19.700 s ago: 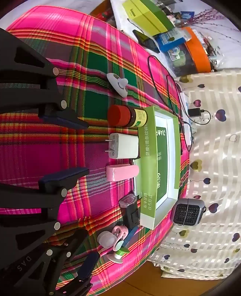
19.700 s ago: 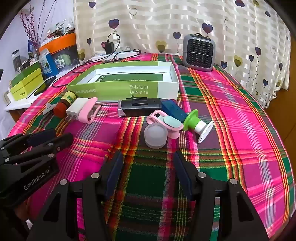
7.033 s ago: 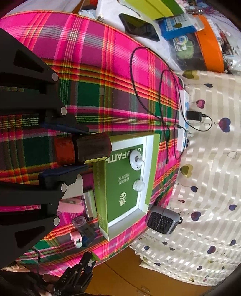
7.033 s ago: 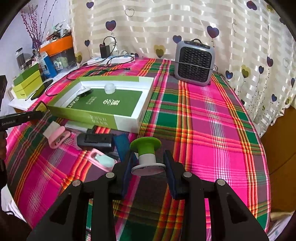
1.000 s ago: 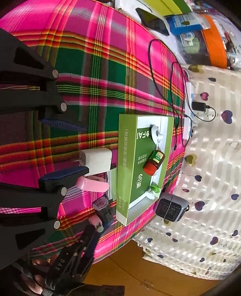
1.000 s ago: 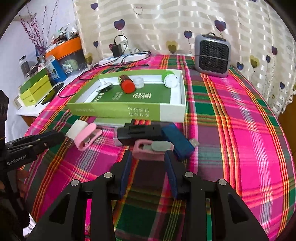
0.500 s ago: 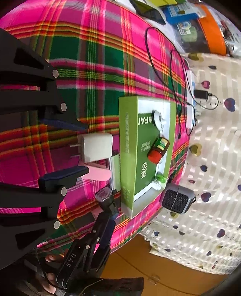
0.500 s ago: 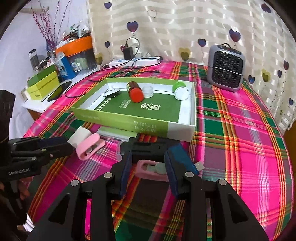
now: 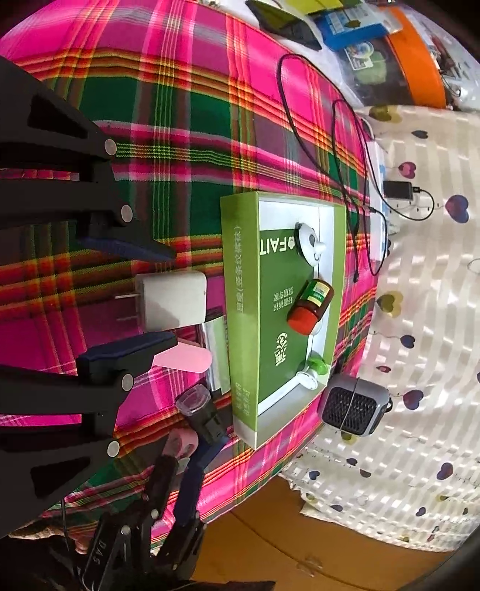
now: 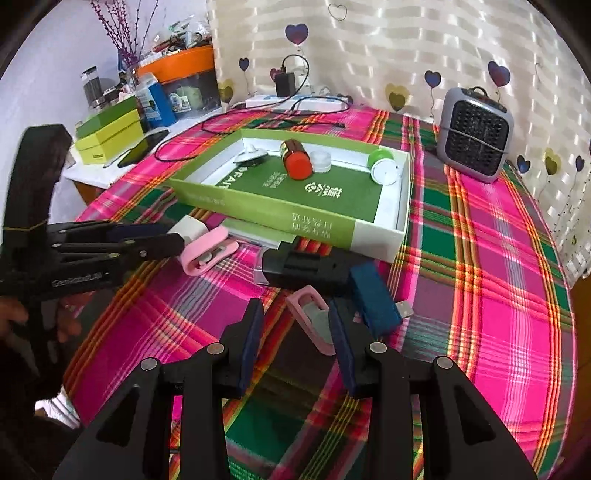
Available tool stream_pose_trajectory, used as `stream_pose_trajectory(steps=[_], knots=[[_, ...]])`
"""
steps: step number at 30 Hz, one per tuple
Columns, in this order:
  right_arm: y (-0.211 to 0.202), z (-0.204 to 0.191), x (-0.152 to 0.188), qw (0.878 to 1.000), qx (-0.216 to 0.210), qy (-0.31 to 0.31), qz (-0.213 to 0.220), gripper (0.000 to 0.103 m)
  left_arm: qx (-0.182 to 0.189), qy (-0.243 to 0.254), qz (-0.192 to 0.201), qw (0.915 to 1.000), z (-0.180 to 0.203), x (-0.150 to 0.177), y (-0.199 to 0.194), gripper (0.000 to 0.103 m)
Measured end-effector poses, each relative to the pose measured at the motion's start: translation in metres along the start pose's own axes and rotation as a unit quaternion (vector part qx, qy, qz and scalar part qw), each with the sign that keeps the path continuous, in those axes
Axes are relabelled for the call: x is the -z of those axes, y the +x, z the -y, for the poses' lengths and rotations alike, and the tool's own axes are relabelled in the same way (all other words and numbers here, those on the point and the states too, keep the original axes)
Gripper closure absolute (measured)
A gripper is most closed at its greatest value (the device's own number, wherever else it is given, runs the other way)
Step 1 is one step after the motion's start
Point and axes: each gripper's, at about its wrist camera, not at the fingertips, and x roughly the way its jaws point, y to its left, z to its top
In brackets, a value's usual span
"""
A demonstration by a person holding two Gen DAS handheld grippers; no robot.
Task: Organize rigid objects
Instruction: 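Move both tools back toward the charger, pink clips and black device, then grasp the white charger with the left tool while the right tool grasps the pink clip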
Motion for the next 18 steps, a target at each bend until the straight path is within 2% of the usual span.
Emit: stream_pose_trajectory(steps=[4, 10, 18], knots=[[0.007, 0.014, -0.002, 0.999, 0.024, 0.022, -0.007, 0.065, 0.005, 0.003, -0.006, 1.0, 0.002, -0.003, 0.003, 0.065], [0.01, 0.011, 0.005, 1.0, -0.009, 0.013, -0.009, 0.065, 0.008, 0.0, -0.01, 0.9999, 0.003, -0.007, 0.006, 0.065], [0.01, 0.001, 0.005, 1.0, -0.013, 0.002, -0.01, 0.065, -0.004, 0.015, -0.011, 0.9998, 0.01, -0.01, 0.009, 0.065]])
